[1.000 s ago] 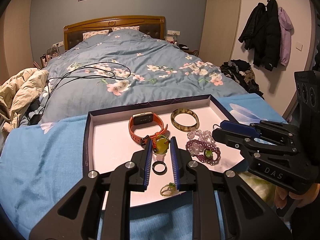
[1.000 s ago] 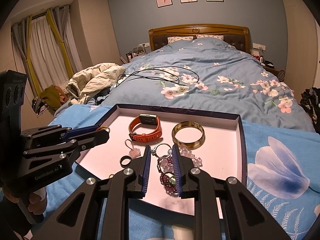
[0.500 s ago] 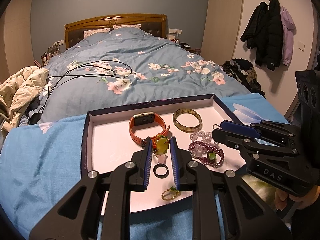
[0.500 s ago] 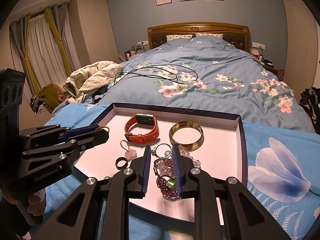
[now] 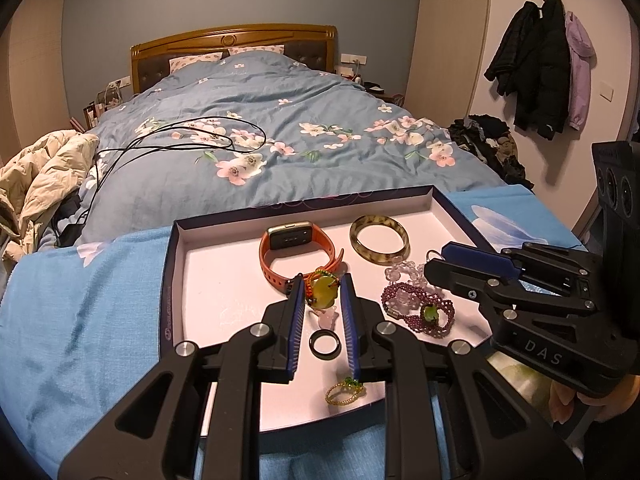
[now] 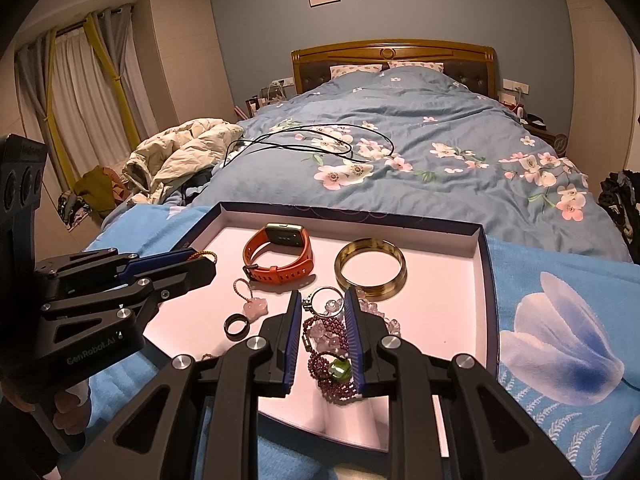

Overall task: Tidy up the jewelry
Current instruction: 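Lower the silver ring into the box and open the right tool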

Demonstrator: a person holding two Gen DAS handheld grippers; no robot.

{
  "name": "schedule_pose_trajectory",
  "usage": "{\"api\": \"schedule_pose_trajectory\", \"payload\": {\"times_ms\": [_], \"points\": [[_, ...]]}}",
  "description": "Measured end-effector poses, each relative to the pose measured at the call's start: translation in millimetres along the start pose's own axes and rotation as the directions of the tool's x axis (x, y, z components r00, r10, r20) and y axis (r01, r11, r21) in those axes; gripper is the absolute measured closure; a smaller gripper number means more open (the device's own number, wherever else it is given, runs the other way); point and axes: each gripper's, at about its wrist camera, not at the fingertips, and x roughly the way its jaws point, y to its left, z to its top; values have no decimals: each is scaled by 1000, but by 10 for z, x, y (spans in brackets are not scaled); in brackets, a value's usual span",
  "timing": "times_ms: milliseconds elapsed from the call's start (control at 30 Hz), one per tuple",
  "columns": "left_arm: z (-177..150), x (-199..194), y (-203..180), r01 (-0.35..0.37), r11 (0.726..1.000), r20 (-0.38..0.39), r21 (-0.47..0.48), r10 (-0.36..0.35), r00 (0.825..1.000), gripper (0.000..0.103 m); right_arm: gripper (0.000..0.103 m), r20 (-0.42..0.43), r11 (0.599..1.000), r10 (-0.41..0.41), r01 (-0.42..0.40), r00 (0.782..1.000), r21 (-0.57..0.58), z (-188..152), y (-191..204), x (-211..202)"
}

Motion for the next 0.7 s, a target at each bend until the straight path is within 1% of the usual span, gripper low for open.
{"api": "schedule_pose_trajectory", "payload": {"times_ms": [700], "points": [[19, 132, -8, -19, 1000, -28, -5, 19, 999, 85, 83, -25, 1000, -14, 14, 1000, 5, 36, -2, 99]]}}
